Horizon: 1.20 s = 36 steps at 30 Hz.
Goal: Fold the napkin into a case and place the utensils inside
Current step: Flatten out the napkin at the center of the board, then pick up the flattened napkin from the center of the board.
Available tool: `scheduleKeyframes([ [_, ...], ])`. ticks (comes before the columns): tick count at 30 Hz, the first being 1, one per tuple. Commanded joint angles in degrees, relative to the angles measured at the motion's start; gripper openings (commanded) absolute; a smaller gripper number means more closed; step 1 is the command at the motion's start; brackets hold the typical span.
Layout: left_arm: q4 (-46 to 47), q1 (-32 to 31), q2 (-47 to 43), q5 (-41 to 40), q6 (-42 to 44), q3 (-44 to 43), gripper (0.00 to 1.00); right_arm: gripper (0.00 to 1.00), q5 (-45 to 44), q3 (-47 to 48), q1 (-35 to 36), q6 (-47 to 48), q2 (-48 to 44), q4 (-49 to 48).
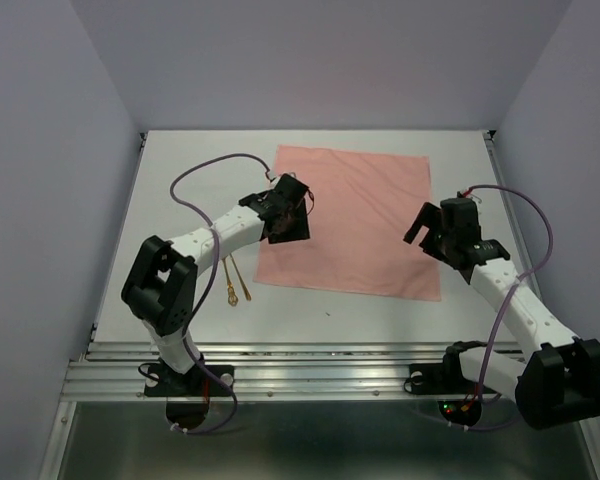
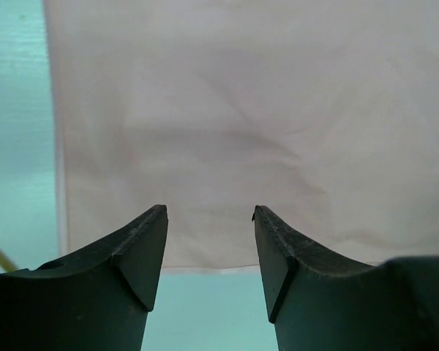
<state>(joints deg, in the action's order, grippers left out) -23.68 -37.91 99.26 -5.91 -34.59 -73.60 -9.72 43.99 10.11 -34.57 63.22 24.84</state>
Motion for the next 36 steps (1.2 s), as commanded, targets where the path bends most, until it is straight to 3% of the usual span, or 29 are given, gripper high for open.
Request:
scheduleKeyframes([
  [1, -7.1, 0.0, -5.0, -8.9, -5.6, 6.0, 0.62, 1.0, -2.2, 0.4, -0.3, 1.9, -2.4, 3.5],
  [8, -6.6, 2.8, -10.6, -10.9, -12.3, 19.0, 0.57, 1.0, 5.8, -2.1, -0.3, 0.8, -2.4, -1.7],
  [14, -3.0, 3.0, -12.7, -12.6, -17.4, 24.5, 0.49, 1.0, 4.3, -0.6, -0.3, 1.8, -2.3, -0.9],
  [26, 2.1, 4.5, -8.8, -12.5, -18.5, 26.3, 0.46, 1.0, 2.6, -1.4, -0.3, 0.7, -3.6, 1.6],
  [29, 2.6, 4.4, -7.9, -12.4, -18.3, 26.8, 0.38, 1.0, 1.7, -1.9, -0.3, 0.7, -4.9, 2.1],
  [32, 3.4, 4.5, -7.2, -11.8, -18.5, 27.6, 0.23, 1.0, 1.5, -2.2, -0.3, 0.3, -5.1, 2.6],
  [36, 3.4, 4.4, -8.0, -12.0, -18.5, 28.2, 0.15, 1.0, 1.1, -2.4, -0.3, -0.5, -5.1, 3.8],
])
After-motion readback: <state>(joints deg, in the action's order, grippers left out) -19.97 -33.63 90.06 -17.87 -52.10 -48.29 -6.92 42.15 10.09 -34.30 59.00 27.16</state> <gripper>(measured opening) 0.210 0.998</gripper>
